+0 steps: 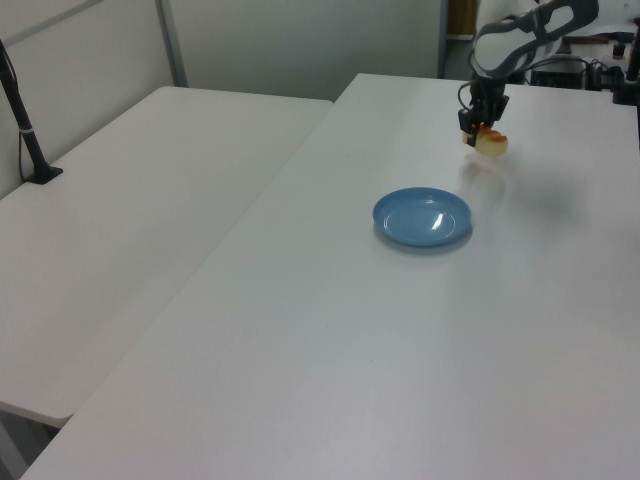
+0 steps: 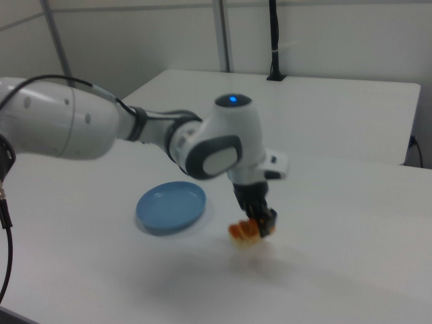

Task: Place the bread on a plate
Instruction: 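Carry the held bread roll over the blue plate and lower it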

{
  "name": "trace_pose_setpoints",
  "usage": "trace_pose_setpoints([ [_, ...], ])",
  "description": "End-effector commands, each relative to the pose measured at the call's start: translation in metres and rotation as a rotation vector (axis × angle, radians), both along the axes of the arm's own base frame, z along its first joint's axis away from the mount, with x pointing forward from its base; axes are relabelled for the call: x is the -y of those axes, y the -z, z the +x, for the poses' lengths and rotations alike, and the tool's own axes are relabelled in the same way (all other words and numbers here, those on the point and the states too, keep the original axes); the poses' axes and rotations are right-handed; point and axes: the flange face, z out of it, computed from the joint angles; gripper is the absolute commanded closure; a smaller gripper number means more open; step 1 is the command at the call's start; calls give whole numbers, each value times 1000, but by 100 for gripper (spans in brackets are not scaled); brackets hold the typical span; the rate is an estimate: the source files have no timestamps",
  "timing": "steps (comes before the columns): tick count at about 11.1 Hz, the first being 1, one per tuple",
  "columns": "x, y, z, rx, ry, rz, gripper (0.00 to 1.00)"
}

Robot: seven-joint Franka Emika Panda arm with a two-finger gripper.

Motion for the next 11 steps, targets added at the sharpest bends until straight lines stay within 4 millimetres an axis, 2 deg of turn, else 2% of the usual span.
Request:
trace_pose_setpoints([
  [1, -87, -43, 33, 37, -10, 54, 58],
  [3, -153, -51, 54, 59, -49, 66, 58],
  [4, -180, -63, 64, 82, -54, 68, 57],
  [5, -205, -62, 68, 80, -58, 64, 57],
  [6, -230, -51, 71, 63, -70, 61, 55],
  [9, -285, -24, 74, 23, -92, 55, 54],
  [11, -297, -11, 75, 4, -107, 37, 52],
])
